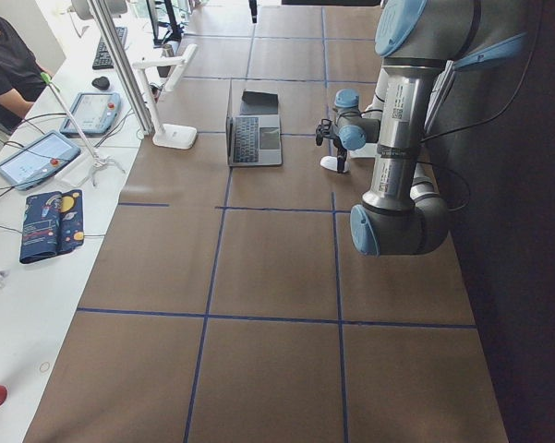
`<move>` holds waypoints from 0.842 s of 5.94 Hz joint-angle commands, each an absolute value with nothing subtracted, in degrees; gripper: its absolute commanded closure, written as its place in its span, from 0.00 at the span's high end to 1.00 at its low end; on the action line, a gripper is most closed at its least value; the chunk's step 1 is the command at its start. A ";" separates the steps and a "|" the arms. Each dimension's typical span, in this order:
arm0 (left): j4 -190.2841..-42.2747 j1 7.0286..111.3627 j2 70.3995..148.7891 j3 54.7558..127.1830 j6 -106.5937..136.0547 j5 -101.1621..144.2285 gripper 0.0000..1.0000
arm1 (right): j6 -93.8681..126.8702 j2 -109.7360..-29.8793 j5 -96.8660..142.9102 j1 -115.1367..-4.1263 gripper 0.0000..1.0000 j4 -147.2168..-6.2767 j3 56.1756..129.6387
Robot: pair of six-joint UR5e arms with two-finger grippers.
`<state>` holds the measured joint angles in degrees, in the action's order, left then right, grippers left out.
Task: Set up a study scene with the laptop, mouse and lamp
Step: 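Grasp the white mouse with the left gripper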
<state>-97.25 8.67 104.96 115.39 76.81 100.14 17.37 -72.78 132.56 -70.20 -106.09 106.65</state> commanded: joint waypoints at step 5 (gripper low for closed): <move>-97.47 9.23 107.49 111.97 76.99 98.62 0.78 | 17.14 -73.39 132.45 -70.23 1.00 -106.17 106.52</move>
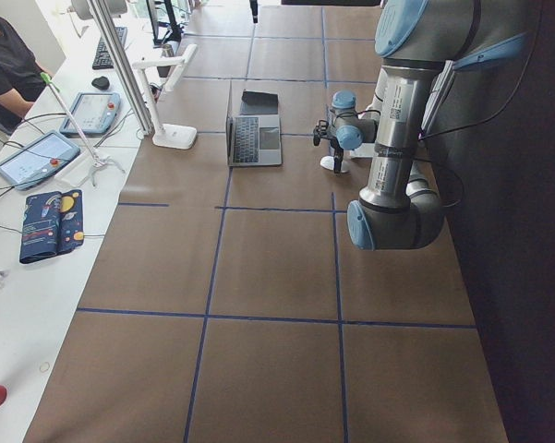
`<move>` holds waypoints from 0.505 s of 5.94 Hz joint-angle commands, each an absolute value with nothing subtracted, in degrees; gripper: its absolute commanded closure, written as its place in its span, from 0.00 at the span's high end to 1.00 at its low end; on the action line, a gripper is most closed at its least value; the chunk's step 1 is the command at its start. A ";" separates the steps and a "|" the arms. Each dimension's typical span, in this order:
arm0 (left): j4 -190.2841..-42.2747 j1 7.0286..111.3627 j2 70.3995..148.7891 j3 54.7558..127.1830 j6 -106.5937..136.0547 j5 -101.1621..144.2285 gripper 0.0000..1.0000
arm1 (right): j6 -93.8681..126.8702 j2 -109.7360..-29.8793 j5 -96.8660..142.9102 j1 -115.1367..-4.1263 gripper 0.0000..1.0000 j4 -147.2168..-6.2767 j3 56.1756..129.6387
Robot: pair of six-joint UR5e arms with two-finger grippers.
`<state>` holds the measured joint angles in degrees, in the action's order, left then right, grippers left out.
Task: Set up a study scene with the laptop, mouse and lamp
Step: 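Grasp the white mouse with the left gripper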
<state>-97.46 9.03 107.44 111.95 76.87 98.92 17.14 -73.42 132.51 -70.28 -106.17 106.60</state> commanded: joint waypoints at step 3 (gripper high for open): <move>-97.21 10.63 107.49 113.19 76.90 98.79 0.08 | 17.14 -73.30 132.36 -70.22 1.00 -106.17 106.52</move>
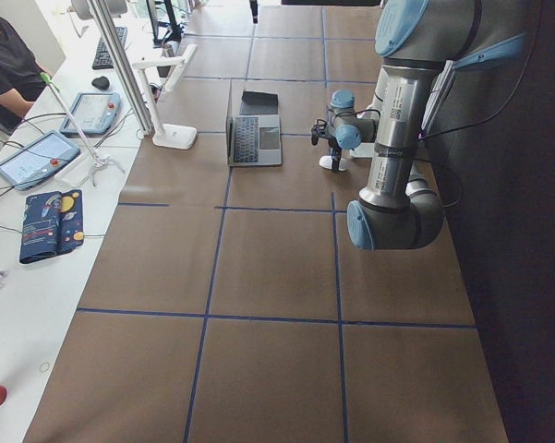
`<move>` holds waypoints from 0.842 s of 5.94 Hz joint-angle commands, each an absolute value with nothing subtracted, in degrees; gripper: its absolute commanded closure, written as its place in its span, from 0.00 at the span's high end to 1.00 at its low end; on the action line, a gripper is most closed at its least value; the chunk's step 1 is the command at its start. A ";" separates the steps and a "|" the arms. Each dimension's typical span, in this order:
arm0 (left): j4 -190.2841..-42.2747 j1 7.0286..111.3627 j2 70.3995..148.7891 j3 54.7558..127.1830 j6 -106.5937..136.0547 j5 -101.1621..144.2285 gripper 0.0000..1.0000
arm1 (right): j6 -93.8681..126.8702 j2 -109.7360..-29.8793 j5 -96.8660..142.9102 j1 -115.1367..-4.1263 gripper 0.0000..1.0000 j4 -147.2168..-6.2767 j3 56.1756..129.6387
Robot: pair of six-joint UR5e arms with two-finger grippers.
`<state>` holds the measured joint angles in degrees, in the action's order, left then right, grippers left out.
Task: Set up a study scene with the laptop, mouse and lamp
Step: 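Grasp the white mouse with the left gripper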
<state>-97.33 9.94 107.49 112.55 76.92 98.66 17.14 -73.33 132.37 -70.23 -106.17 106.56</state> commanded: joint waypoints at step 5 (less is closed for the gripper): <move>-87.80 19.59 125.46 107.54 76.03 99.23 0.07 | 14.18 -75.57 132.45 -70.31 1.00 -105.65 107.22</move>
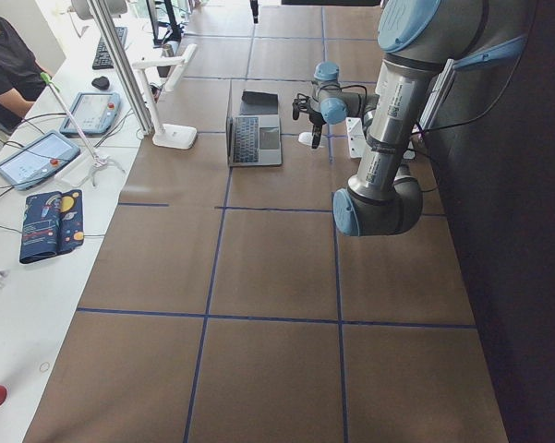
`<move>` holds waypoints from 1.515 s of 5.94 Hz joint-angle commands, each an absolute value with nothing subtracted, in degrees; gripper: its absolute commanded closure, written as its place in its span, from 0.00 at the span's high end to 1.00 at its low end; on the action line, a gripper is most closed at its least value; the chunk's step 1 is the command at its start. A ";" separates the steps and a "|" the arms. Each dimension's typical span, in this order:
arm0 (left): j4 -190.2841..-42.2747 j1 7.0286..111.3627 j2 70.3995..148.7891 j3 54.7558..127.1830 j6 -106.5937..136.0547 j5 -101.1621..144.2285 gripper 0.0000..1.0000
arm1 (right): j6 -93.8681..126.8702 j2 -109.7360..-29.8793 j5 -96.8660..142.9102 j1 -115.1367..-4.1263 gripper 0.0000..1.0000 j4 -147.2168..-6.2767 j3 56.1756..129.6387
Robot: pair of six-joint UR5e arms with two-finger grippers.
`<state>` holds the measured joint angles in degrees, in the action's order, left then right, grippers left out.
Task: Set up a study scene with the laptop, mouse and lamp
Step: 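Carry the white mouse with the left gripper onto the mouse pad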
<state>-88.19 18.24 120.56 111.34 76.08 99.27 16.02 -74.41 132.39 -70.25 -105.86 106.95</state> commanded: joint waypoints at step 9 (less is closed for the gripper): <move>-105.78 25.66 161.97 57.26 76.47 100.55 0.04 | 8.53 -81.04 132.36 -72.16 1.00 -105.47 109.07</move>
